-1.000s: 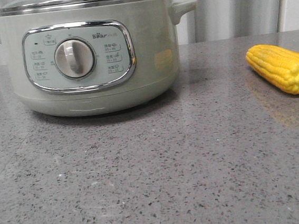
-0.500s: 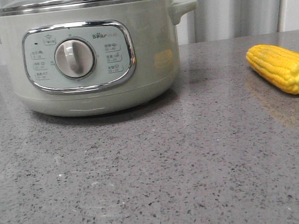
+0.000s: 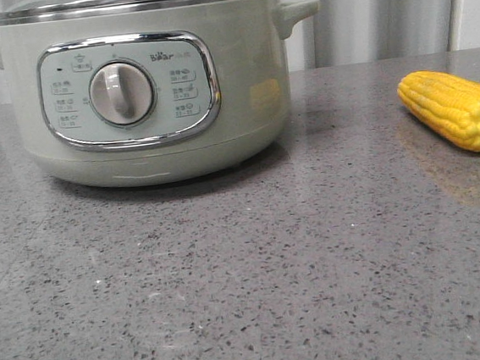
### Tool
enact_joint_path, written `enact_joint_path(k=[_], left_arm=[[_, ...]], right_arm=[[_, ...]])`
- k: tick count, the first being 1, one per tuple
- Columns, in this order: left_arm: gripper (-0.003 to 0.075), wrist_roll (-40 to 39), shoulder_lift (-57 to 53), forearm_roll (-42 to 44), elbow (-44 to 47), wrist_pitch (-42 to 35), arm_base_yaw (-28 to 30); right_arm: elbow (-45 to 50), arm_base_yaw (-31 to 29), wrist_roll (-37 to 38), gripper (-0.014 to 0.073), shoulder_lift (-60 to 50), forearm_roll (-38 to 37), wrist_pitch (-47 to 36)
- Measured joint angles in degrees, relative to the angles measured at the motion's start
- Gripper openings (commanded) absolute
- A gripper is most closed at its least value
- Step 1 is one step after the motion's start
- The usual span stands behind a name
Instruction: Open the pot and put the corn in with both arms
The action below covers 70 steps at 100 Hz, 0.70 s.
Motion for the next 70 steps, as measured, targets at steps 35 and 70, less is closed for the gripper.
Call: enact_joint_path(k=[35, 70], left_arm=[[-0.0020, 10.57, 0.00, 9.69, -4.56, 2.80, 0.00], [0.0377, 25.66, 9.81, 28.06, -22.85, 19.99, 0.00]], right_arm=[[-19.08, 0.00, 0.00, 0.0000, 13.96, -16.72, 14.41], [-30.95, 0.00, 0.00, 0.0475, 27.52, -18.41, 22.74]])
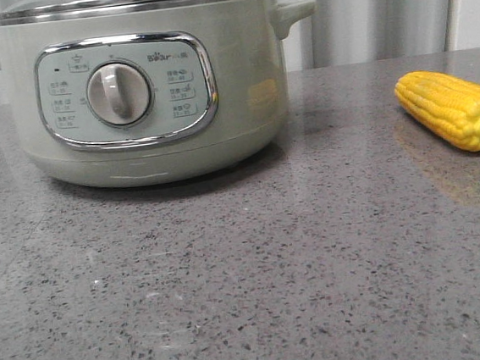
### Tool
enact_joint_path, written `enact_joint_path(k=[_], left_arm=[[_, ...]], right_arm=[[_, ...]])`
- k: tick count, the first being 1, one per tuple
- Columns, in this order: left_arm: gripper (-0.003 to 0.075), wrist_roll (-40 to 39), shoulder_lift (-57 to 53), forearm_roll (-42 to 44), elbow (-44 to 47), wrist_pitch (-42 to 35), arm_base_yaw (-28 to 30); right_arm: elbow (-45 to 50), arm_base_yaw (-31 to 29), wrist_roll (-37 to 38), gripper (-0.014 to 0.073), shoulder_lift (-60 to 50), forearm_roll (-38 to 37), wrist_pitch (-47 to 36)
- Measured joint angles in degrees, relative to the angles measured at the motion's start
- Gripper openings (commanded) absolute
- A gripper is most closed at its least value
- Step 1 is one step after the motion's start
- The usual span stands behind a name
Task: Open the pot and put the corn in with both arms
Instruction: 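Close the left gripper on the lid knob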
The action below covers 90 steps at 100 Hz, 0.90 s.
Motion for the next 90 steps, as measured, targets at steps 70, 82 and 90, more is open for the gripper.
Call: enact_joint_path(k=[70, 82, 90], left_arm=[[0.0438, 13.94, 45.05, -0.83, -29.42, -2.17, -26.53], [0.0512, 14.07, 52.60, -1.45, -33.00, -9.06, -33.03], [0.0561, 14.17, 56.84, -1.75, -35.12, -13.08, -36.45]], right_arm=[[-0.32, 0.00, 0.00, 0.0479, 0.74, 0.00, 1.63], [-0.32, 0.00, 0.00, 0.0479, 0.74, 0.00, 2.16], [-0.32, 0.00, 0.00, 0.0479, 0.74, 0.00, 2.44]])
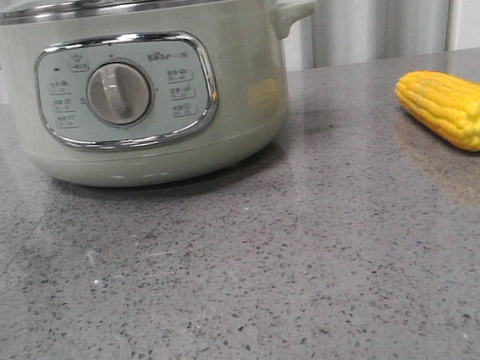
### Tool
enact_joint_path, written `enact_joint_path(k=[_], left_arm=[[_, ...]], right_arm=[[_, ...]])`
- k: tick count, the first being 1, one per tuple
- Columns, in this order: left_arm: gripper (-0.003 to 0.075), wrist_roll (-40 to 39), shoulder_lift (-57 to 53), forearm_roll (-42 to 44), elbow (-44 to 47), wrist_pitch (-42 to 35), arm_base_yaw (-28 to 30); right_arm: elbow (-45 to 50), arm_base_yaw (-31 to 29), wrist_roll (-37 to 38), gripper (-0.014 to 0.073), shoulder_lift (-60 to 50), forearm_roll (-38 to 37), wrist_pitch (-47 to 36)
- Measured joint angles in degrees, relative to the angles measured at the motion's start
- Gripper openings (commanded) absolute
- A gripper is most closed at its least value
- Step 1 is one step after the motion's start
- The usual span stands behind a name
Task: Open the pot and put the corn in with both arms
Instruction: 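Close the left gripper on the lid knob, then lift the glass lid off the pot with the left gripper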
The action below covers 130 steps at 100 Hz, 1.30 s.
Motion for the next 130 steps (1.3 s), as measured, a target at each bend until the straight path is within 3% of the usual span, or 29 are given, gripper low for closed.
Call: enact_joint_path(k=[21, 50, 76, 85, 109, 130], left_arm=[[0.0567, 0.00, 9.26, -0.73, -4.06, -7.37, -5.30], [0.0567, 0.11, 15.45, -8.27, -5.37, -15.49, -5.63], [0.0555, 0.11, 17.75, -10.65, -5.37, -17.30, -5.63], [0.0500, 0.11, 18.28, -11.49, -5.37, -17.54, -5.63], [0.0256, 0.01, 18.41, -12.11, -5.37, -17.91, -5.63], [0.0183, -0.07, 18.41, -13.90, -5.37, -18.17, -5.63]], right_arm=[[0.00, 0.00, 0.00, 0.0478, 0.00, 0.00, 0.59], [0.00, 0.00, 0.00, 0.0478, 0.00, 0.00, 0.80], [0.00, 0.00, 0.00, 0.0478, 0.00, 0.00, 1.14], [0.00, 0.00, 0.00, 0.0478, 0.00, 0.00, 1.39], [0.00, 0.00, 0.00, 0.0478, 0.00, 0.00, 1.66], [0.00, 0.00, 0.00, 0.0478, 0.00, 0.00, 2.07]])
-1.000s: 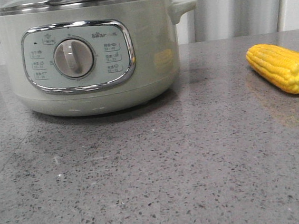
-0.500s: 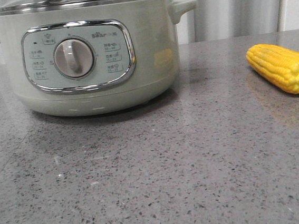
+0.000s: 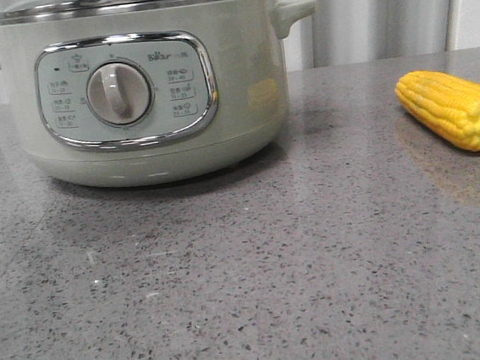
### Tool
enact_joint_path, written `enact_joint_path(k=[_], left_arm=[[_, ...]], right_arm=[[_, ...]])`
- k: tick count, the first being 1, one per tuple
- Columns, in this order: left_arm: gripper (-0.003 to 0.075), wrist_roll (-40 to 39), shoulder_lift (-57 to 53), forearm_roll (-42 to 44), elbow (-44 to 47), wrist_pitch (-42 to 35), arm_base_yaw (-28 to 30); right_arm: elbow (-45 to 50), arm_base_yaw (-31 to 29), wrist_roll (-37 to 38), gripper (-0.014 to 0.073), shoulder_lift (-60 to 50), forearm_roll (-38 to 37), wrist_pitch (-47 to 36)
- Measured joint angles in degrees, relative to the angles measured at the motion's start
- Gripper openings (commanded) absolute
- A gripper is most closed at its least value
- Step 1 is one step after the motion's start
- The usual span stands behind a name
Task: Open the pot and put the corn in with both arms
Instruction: 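Lift the glass lid off the pot with the left gripper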
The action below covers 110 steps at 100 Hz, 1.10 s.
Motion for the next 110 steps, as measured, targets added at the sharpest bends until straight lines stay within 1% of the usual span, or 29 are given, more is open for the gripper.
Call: enact_joint_path(k=[21, 37, 54, 64, 78, 87, 99, 110], left_arm=[[0.0177, 0.00, 0.00, -0.34, -0.38, 0.00, 0.00], [0.0177, 0.00, 0.00, -1.25, -2.61, 1.43, 0.00], [0.0177, 0.00, -3.18, -1.32, -5.28, 0.30, 0.00], [0.0177, 2.30, -6.07, -1.32, -5.68, -0.45, 0.86], [0.0177, 6.85, -10.48, -1.32, -5.68, -0.79, 3.99], [0.0177, 8.16, -13.72, -1.32, -4.76, -1.01, 6.85], [0.0177, 8.60, -18.59, -1.47, -1.77, -1.37, 11.99], [0.0177, 8.84, -23.17, -1.47, 2.15, -1.94, 18.16]], right_arm=[[0.00, 0.00, 0.00, 0.0478, 0.00, 0.10, 0.00], [0.00, 0.00, 0.00, 0.0478, 0.00, 0.18, 0.00], [0.00, 0.00, 0.00, 0.0478, 0.00, 0.18, 0.00], [0.00, 0.00, 0.00, 0.0478, 0.00, 0.18, 0.08], [0.00, 0.00, 0.00, 0.0478, 0.00, 0.18, 0.08], [0.00, 0.00, 0.00, 0.0478, 0.00, 0.18, 0.08], [0.00, 0.00, 0.00, 0.0478, 0.00, 0.18, 0.08], [0.00, 0.00, 0.00, 0.0478, 0.00, 0.18, 0.08]])
